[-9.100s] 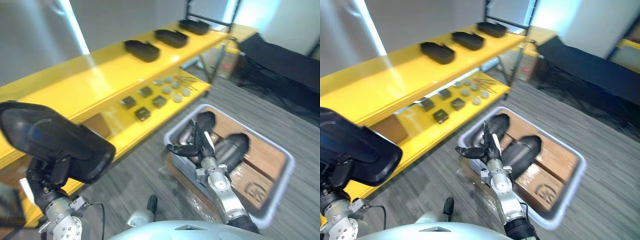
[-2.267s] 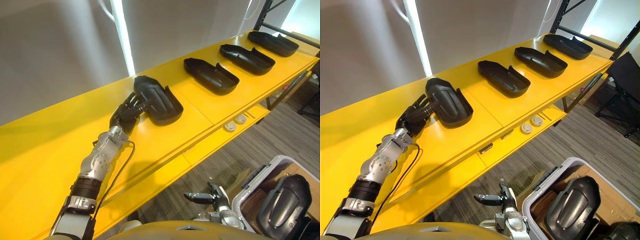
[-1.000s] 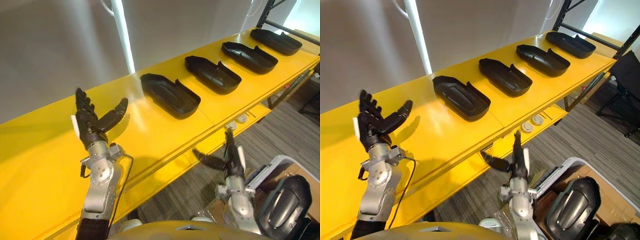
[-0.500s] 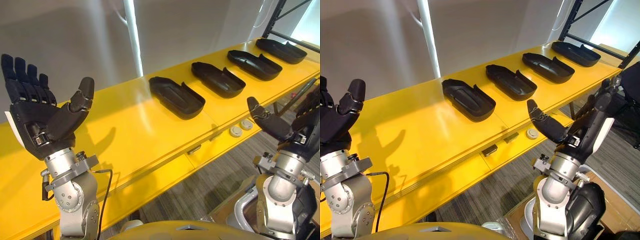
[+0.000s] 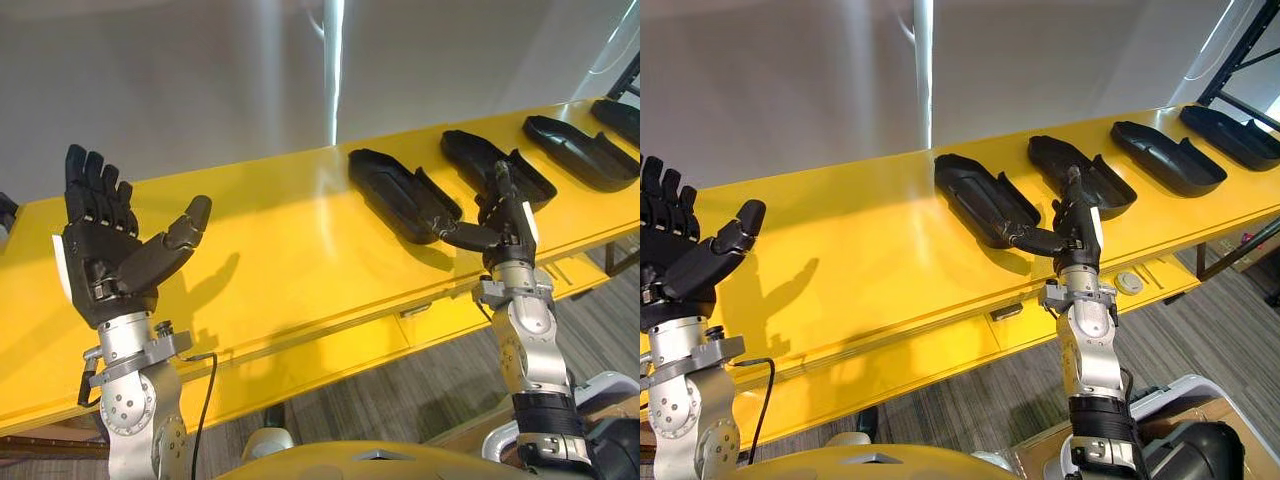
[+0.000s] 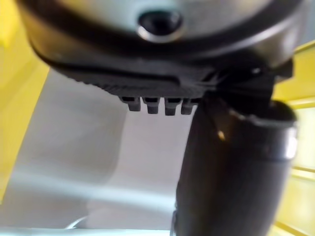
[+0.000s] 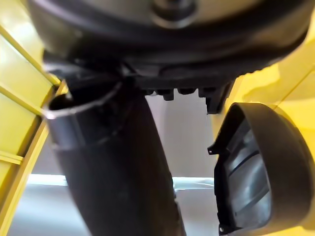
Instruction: Walk over and take three plastic housings, then place them on the shelf
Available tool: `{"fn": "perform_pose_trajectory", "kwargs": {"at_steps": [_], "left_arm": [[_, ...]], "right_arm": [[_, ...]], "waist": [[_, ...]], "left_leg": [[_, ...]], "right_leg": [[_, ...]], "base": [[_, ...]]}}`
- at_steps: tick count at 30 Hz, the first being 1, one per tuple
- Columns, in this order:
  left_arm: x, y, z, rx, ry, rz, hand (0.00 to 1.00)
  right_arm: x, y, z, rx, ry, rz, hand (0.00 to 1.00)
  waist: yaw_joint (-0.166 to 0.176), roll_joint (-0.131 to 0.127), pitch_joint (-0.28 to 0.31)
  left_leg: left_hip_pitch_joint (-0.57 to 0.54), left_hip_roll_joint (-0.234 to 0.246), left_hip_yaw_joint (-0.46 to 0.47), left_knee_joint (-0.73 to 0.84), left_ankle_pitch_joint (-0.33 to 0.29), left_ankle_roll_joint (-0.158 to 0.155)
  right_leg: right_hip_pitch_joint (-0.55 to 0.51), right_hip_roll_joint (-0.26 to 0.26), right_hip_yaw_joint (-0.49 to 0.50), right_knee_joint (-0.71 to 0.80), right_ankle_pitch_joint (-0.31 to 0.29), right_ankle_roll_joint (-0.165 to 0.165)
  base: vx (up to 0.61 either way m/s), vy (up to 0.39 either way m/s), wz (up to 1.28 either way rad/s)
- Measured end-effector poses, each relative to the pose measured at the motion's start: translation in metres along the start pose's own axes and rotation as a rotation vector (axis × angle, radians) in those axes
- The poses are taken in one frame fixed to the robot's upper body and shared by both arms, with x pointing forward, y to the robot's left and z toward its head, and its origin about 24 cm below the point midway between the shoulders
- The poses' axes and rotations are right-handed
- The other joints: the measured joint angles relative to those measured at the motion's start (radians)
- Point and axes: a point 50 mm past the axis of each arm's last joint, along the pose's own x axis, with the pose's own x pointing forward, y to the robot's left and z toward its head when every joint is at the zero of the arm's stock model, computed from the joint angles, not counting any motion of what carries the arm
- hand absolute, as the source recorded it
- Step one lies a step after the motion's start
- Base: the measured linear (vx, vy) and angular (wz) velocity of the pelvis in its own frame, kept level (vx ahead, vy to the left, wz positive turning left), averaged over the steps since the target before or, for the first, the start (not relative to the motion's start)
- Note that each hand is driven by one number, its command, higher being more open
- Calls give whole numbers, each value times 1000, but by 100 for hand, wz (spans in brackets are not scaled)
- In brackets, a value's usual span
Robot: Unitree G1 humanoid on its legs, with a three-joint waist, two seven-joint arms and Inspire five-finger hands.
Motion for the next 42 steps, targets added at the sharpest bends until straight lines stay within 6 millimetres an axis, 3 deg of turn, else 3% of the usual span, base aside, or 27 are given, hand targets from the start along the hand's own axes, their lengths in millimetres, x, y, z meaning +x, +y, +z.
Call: {"fn": "perform_pose_trajectory", "kwargs": {"at_steps": [6,20,23,30,42], "left_arm": [[0,-1,0,-1,0,-33,100],[0,-2,-2,2,8,-53,100],[-1,0,-5,6,23,-48,100],[-1,1,-7,9,34,-48,100],[-1,0,-7,10,34,-68,100]], "right_arm": [[7,-2,6,1,-25,-25,100],[6,-8,-6,-51,52,-47,100],[4,-12,-17,-51,117,-47,100],[1,-11,-31,-41,202,25,100],[2,-18,-30,-37,217,139,100]], "waist": [[0,-1,6],[-1,-8,24],[-2,-7,24],[-2,3,38],[-3,4,38]], "left_leg": [[-3,-1,-5,0,1,-2],[-3,0,-3,0,4,2],[-3,0,-3,0,4,1],[-3,0,-3,0,3,0],[-3,-1,-3,0,4,2]], "right_leg": [[0,0,-5,0,0,0],[-1,0,-3,-1,1,2],[-1,0,-3,-1,1,2],[-1,0,-4,-1,1,2],[0,-1,-5,-1,0,0]], "base": [[-24,-6,2],[0,0,0],[0,0,0],[0,0,0],[0,0,0]]}}
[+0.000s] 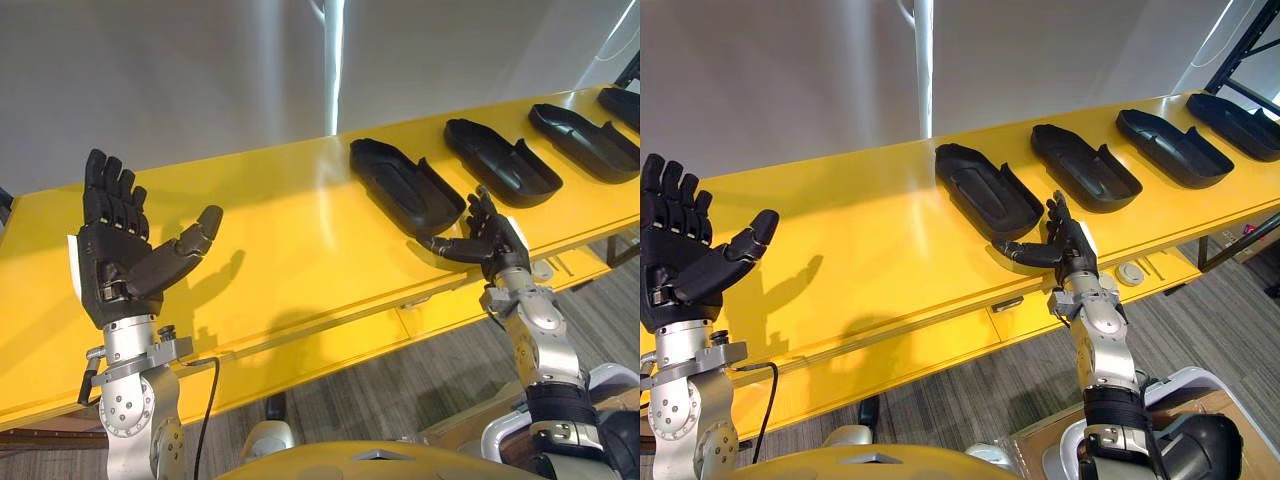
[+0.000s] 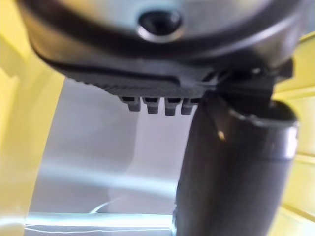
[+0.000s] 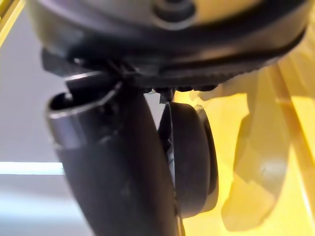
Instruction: Walk over and take three plastic housings, then place them on the shelf
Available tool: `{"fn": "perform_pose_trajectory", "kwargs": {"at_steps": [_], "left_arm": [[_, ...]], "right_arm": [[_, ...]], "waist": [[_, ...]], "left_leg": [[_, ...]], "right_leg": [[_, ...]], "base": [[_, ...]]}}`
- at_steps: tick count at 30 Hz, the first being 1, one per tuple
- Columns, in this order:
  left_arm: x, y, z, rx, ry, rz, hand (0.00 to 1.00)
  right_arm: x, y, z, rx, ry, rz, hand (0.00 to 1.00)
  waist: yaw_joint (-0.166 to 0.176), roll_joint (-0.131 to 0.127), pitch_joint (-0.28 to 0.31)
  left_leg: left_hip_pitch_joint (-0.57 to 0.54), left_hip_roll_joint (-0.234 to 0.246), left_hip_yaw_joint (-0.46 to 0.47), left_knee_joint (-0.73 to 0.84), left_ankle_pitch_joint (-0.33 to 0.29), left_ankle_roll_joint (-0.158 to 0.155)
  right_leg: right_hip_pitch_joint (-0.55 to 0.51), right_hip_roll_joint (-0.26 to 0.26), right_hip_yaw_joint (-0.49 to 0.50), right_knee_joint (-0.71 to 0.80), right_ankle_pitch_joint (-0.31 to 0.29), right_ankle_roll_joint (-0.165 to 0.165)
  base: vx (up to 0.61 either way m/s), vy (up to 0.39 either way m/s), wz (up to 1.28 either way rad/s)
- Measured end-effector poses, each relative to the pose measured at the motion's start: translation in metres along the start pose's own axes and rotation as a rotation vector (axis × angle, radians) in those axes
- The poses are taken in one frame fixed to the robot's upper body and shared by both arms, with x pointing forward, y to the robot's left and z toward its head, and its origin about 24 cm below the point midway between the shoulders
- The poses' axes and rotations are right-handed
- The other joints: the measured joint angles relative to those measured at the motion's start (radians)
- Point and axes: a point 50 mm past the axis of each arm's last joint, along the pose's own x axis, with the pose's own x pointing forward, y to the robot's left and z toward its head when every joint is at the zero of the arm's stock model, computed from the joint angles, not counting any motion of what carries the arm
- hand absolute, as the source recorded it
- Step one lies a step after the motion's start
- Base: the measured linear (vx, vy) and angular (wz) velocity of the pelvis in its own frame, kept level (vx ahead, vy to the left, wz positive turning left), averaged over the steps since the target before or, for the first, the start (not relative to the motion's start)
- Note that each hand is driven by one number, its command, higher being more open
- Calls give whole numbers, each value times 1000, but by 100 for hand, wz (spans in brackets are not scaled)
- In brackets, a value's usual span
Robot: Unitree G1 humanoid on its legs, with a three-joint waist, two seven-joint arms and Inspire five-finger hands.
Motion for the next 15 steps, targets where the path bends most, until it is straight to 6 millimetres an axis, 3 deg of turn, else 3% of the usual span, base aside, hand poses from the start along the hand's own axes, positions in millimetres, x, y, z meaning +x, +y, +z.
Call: {"fn": "perform_pose_trajectory", "kwargs": {"at_steps": [15], "left_arm": [[1,0,1,9,-1,-18,100]], "right_arm": [[-2,5,-4,-9,3,75,100]], "waist": [[0,2,-1]], "left_leg": [[0,0,-1,0,0,0]], "right_leg": [[1,0,-1,0,0,-1]], "base": [[0,0,0]]}}
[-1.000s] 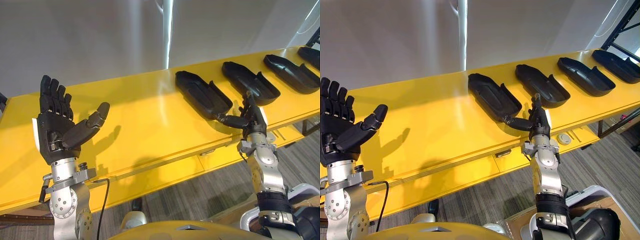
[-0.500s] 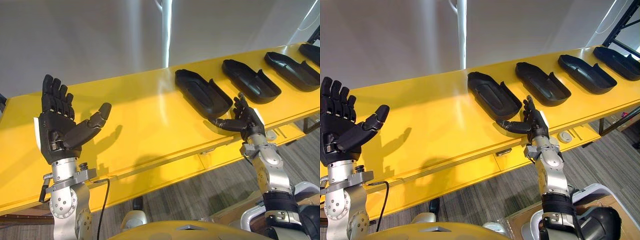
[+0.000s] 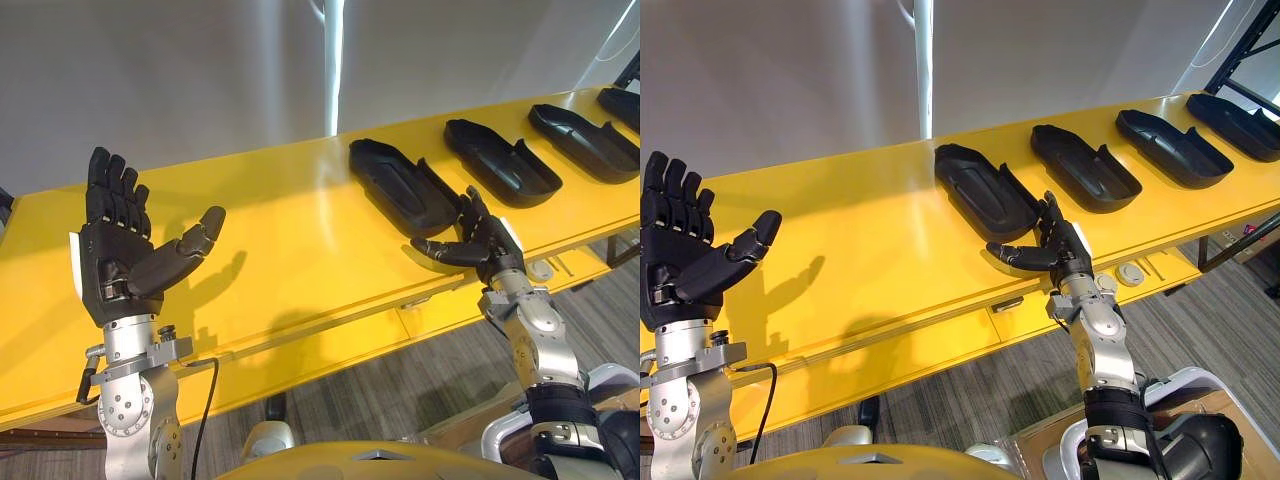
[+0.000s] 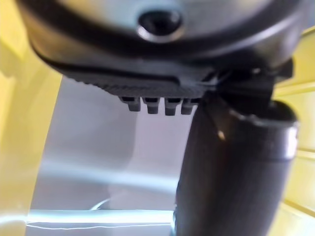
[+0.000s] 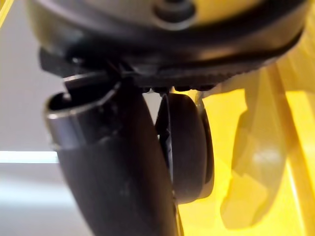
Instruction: Walk over and take three plastic housings, then place them on the shelf
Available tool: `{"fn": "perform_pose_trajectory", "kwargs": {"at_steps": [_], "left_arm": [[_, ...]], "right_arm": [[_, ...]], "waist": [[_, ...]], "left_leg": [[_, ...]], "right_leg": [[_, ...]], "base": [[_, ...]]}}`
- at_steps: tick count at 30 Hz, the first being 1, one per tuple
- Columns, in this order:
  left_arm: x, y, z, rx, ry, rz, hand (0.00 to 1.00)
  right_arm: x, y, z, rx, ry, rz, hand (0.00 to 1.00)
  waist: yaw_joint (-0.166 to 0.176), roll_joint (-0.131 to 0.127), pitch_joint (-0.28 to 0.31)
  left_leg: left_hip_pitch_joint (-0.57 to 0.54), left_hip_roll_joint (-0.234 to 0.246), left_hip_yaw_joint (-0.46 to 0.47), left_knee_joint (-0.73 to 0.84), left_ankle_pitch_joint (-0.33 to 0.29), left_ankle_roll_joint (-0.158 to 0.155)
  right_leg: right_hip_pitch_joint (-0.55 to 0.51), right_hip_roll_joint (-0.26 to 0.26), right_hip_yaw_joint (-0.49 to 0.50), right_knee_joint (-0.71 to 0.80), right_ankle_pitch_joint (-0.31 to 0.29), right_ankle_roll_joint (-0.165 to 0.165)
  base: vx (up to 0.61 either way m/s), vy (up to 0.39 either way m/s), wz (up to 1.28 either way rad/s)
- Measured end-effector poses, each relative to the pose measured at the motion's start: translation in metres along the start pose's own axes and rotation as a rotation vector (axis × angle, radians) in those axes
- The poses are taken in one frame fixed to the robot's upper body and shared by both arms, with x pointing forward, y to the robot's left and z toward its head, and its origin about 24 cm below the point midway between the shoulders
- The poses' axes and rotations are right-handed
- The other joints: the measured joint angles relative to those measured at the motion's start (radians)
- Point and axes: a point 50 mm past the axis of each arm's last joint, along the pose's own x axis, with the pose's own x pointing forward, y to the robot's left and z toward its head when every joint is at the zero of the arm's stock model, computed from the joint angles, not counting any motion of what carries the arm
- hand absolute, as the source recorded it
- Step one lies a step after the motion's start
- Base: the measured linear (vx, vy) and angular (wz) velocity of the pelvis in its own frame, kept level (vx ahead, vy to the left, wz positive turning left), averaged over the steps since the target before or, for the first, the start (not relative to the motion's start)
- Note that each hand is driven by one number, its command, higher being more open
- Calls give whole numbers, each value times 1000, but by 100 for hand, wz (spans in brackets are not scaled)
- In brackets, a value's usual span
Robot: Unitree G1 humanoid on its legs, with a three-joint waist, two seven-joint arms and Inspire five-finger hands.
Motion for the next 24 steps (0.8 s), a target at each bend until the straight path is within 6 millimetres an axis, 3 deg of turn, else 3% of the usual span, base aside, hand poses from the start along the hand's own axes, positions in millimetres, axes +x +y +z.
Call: {"fn": "perform_pose_trajectory", "kwargs": {"at_steps": [24], "left_arm": [[1,1,-1,18,8,-27,100]], "right_arm": [[-8,1,-3,-48,8,129,100]], "waist": [[0,7,-18]], "left_leg": [[0,0,0,0,0,0]], "right_leg": [[0,0,0,0,0,0]], "base": [[0,0,0]]}}
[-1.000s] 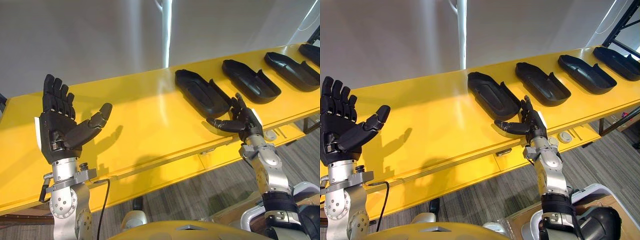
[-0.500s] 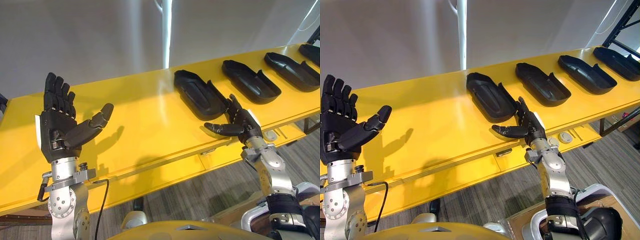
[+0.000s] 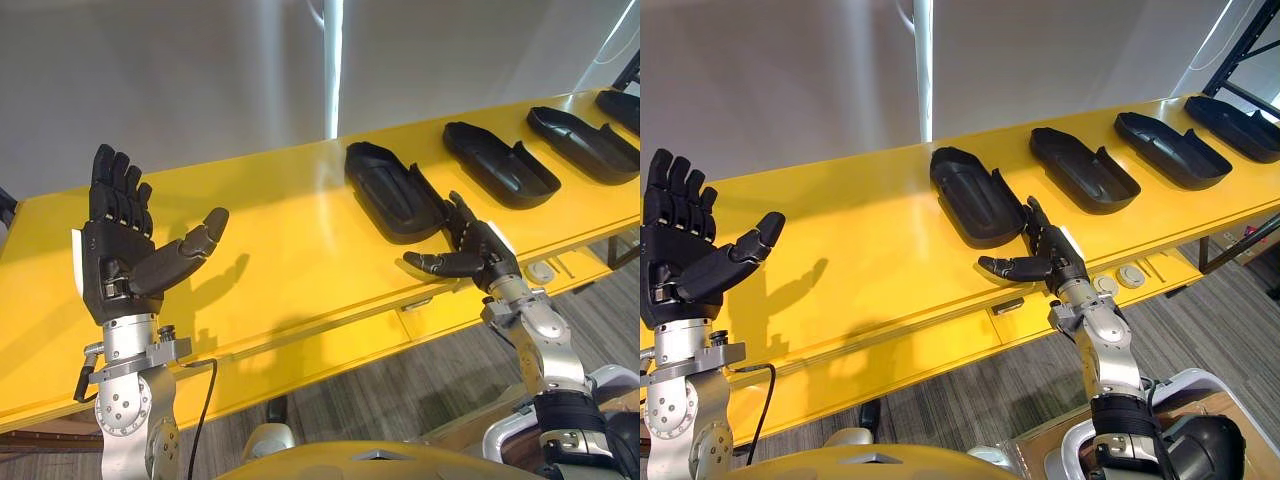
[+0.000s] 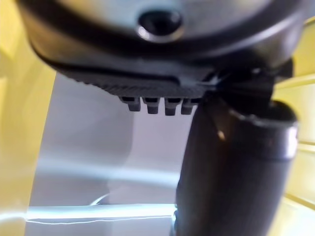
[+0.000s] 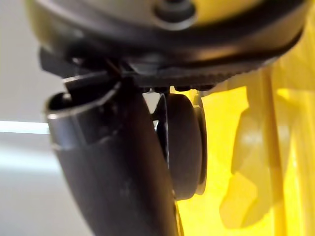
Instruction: Walk over and take three plastic housings, then place them on the shelf
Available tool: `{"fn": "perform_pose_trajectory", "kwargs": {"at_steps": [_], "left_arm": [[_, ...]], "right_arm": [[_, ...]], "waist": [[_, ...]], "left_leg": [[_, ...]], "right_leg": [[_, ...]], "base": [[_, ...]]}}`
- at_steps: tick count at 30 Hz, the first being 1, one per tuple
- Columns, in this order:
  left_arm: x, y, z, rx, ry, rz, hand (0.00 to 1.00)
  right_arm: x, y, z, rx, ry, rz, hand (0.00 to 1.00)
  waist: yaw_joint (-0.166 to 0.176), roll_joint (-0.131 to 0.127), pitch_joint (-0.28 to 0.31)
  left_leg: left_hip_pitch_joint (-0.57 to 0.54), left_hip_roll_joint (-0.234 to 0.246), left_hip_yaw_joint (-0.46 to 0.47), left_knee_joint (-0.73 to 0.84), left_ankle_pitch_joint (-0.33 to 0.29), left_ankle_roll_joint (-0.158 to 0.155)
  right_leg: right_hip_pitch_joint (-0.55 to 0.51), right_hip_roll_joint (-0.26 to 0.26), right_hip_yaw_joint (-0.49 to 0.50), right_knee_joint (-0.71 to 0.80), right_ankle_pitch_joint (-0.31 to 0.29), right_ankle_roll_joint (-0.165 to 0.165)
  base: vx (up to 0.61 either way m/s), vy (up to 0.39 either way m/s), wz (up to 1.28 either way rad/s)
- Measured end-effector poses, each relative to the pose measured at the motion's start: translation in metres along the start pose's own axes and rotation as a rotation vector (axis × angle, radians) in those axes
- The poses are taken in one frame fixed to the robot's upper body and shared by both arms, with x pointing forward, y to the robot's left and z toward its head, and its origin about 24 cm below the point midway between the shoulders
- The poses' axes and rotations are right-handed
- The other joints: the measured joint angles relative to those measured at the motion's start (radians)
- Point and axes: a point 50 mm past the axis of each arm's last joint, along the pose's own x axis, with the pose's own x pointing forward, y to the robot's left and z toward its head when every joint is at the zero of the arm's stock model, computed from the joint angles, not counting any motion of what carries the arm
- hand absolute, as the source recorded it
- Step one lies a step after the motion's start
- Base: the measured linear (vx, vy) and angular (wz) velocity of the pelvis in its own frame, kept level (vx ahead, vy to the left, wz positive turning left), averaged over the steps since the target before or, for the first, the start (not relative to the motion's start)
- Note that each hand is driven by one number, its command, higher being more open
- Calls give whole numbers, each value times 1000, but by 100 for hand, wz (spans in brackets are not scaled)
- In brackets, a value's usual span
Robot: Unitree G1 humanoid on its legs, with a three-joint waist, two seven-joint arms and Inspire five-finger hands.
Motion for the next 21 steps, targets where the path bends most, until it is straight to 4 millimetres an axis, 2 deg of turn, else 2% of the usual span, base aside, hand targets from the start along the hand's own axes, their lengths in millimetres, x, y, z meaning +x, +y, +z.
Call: {"fn": "perform_pose_trajectory", "kwargs": {"at_steps": [5,21], "left_arm": [[-2,2,-8,3,36,5,100],[-2,1,-8,3,37,1,100]], "right_arm": [[-1,5,-4,-3,15,36,100],[-1,9,-5,-6,20,64,100]], "waist": [[0,6,-18],[1,7,-22]], "left_leg": [[0,0,0,0,0,0],[0,0,0,0,-1,-1]], "right_leg": [[0,0,0,0,0,0],[0,0,0,0,-3,-4]], "base": [[0,0,0],[0,0,0]]}}
